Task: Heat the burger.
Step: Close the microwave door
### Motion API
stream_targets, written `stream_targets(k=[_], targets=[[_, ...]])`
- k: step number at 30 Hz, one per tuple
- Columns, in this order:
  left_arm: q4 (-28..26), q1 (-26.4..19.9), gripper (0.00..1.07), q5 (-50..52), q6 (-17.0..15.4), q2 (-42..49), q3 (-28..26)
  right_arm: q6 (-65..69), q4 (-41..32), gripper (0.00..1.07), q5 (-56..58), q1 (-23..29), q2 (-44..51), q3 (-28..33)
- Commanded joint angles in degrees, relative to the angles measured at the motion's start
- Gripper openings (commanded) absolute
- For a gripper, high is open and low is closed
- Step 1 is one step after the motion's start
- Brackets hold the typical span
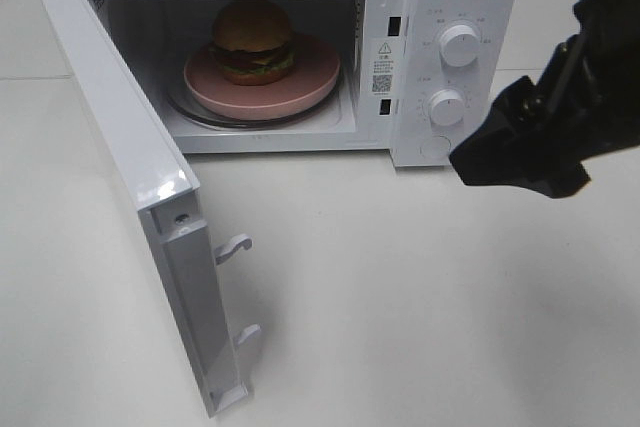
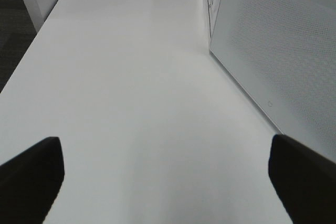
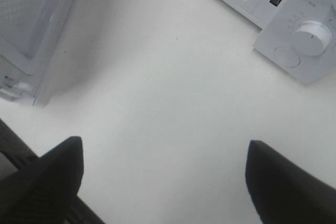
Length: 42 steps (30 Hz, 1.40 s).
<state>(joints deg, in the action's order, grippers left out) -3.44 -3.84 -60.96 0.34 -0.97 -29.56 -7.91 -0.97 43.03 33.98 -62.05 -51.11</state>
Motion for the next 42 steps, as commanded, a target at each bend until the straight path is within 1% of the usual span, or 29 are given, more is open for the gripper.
stream_targets(k=[1, 7, 13, 18, 20, 21, 22, 24, 25, 26, 28, 34, 36, 37, 38, 39, 40, 41, 42], targets=[[-0.11, -0.11, 0.98, -0.29, 0.17, 0.06, 0.06, 0.92, 0.29, 0.76, 5.79, -0.17, 2.92, 0.0], [-0.11, -0.11, 0.98, -0.29, 0.17, 0.06, 0.06, 1.43, 0.29, 0.76, 9.74, -0.17, 5.79, 0.0], [-0.11, -0.11, 0.98, -0.29, 0.17, 0.06, 0.06, 2.18, 0.29, 0.76, 10.89, -0.17, 6.53, 0.0], [-0.11, -0.11, 0.98, -0.29, 0.17, 0.06, 0.06, 3.38, 0.97, 0.76, 11.57, -0.17, 9.63, 0.52], [-0.11, -0.11, 0.98, -0.29, 0.17, 0.06, 0.06, 3.5, 2.75, 0.76, 10.71, -0.17, 13.52, 2.06], [-0.11, -0.11, 0.98, -0.29, 0.17, 0.06, 0.06, 3.5, 2.75, 0.76, 10.71, -0.17, 13.52, 2.06], [-0.11, -0.11, 0.98, -0.29, 0.17, 0.06, 0.06, 4.41, 4.76, 0.77, 9.57, -0.17, 16.39, 4.01], [-0.11, -0.11, 0.98, -0.29, 0.17, 0.06, 0.06, 5.1, 5.56, 0.77, 9.45, -0.17, 17.93, 5.1], [-0.11, -0.11, 0.98, -0.29, 0.17, 0.06, 0.06, 7.16, 7.33, 0.77, 9.17, -0.17, 20.57, 6.99], [-0.11, -0.11, 0.98, -0.29, 0.17, 0.06, 0.06, 7.16, 7.33, 0.77, 9.17, -0.17, 20.57, 6.99], [-0.11, -0.11, 0.98, -0.29, 0.17, 0.06, 0.06, 9.11, 9.45, 0.78, 9.28, -0.17, 24.18, 9.74], [-0.11, -0.11, 0.98, -0.29, 0.17, 0.06, 0.06, 11.0, 10.03, 0.81, 12.55, -0.74, 28.88, 12.32], [-0.11, -0.11, 0.98, -0.29, 0.17, 0.06, 0.06, 11.0, 10.49, 0.81, 13.52, -3.5, 31.57, 13.18], [-0.11, -0.11, 0.98, -0.29, 0.17, 0.06, 0.06, 11.0, 10.49, 0.81, 13.52, -3.5, 31.57, 13.18], [-0.11, -0.11, 0.98, -0.29, 0.17, 0.06, 0.06, 11.0, 10.49, 0.81, 13.52, -6.25, 33.92, 13.81], [-0.11, -0.11, 0.98, -0.29, 0.17, 0.06, 0.06, 10.94, 10.49, 0.8, 13.52, -7.85, 35.12, 14.21], [-0.11, -0.11, 0.98, -0.29, 0.17, 0.06, 0.06, 10.94, 10.49, 0.8, 13.52, -7.85, 35.12, 14.21], [-0.11, -0.11, 0.98, -0.29, 0.17, 0.06, 0.06, 10.94, 10.49, 0.8, 13.64, -10.89, 37.41, 15.13], [-0.11, -0.11, 0.98, -0.29, 0.17, 0.06, 0.06, 10.77, 10.49, 0.8, 13.64, -12.26, 38.79, 15.64]])
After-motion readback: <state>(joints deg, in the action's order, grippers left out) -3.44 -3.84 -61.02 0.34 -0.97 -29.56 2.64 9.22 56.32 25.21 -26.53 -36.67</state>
